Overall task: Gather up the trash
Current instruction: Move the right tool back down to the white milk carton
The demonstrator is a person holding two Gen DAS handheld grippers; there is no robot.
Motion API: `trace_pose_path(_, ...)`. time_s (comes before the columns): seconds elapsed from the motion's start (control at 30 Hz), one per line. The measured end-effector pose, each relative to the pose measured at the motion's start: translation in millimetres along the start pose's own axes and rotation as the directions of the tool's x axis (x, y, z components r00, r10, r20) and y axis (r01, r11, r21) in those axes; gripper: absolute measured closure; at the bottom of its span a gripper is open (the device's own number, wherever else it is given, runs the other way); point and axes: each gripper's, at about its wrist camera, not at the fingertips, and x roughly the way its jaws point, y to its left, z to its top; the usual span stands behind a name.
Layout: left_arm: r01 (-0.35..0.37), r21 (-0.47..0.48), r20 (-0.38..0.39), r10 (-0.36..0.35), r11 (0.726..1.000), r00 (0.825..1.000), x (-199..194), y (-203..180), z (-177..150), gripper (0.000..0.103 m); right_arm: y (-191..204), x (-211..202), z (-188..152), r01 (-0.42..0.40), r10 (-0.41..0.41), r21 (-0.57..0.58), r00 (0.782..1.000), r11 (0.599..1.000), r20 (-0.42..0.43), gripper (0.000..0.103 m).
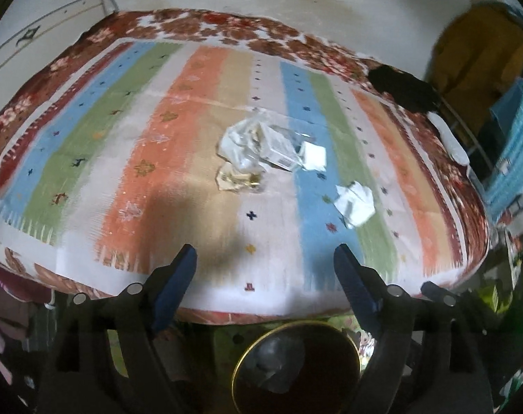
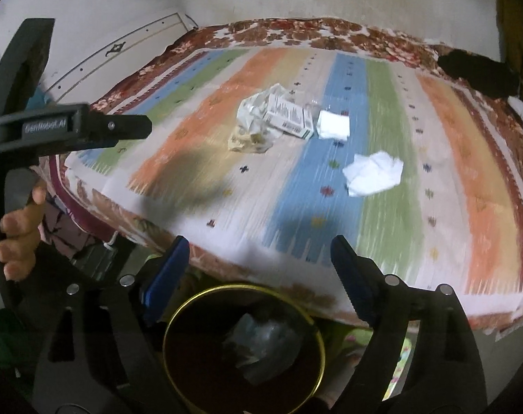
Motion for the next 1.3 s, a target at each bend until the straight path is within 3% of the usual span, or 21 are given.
trace_pose_path(0.17, -0.033, 0.000, -0.012, 0.033, 0.999, 0.999, 12.1, 2.2, 12.4, 0.006, -2.2, 10.1, 15.9, 0.026, -0.026, -0.030, 1.000, 0.999, 0.013, 0.017)
trace_pose_path(0.3, -0.085, -0.007, -0.008, 0.085, 0.996, 0.996, 22.0, 8.5, 26.0, 0.006, -3.1, 22.5, 27.4, 0.060, -0.059, -0.052, 0.998, 0.997, 0.015, 0.017)
trace_pose_path(0.5, -0.089, -0.053, -0.043, 0.086, 0.995, 0.995, 45.8, 24.1, 48.6, 0.006, -6.7, 41.7, 46.1, 0.083, -0.080, -0.077, 0.996, 0.994, 0.040, 0.012)
trace_pose_path(0.67, -0.109, -0.006, -0.069, 0.109, 0.994, 0.992, 65.6, 24.2, 58.8, 0.006, -9.0, 57.9, 57.1, 0.090, -0.086, -0.097, 0.995, 0.991, 0.040, 0.010)
trace_pose_path(0.83, -0.101, 0.018, -0.083, 0.102, 0.995, 0.991, 78.8, 26.4, 68.0, 0.006, -8.3, 71.8, 65.7, 0.105, -0.100, -0.123, 0.994, 0.987, 0.045, 0.009)
trace_pose_path(1.3, -0.056, -0.039, -0.155, 0.050, 0.998, 0.987, 124.8, 55.9, 85.9, 0.007, -10.6, 122.5, 87.2, 0.138, -0.135, -0.157, 0.990, 0.978, 0.031, 0.009)
